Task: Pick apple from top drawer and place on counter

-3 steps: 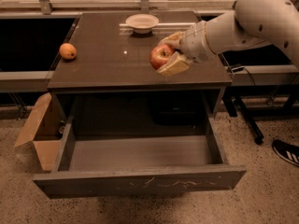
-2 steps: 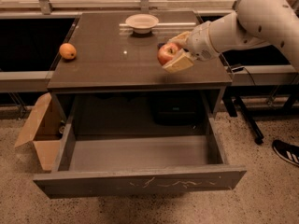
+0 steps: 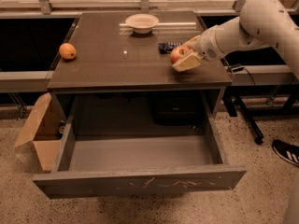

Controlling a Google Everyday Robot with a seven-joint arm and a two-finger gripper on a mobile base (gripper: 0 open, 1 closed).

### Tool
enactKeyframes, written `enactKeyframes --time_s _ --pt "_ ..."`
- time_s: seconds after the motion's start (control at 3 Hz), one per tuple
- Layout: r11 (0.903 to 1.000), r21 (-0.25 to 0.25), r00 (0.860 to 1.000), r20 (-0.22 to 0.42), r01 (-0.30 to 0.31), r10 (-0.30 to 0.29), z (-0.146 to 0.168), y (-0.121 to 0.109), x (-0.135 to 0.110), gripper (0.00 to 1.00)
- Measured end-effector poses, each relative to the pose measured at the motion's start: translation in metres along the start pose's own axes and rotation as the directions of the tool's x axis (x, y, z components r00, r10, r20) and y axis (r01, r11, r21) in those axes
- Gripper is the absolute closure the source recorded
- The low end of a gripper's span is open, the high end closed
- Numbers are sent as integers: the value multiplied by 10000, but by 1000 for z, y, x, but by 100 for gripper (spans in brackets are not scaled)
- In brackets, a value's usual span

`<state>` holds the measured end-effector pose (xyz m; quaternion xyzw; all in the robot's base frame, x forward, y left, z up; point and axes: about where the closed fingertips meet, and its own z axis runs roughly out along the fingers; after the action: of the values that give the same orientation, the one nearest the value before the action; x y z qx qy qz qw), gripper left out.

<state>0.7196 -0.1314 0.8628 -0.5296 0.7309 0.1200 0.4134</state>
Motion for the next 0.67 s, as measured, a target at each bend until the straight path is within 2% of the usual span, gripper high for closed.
enactKeyframes --time_s 0.33,0.67 --pt "9994 151 9995 -20 -308 309 3 -14 8 81" --pt "9987 156 9988 94 -483 482 8 -26 12 50"
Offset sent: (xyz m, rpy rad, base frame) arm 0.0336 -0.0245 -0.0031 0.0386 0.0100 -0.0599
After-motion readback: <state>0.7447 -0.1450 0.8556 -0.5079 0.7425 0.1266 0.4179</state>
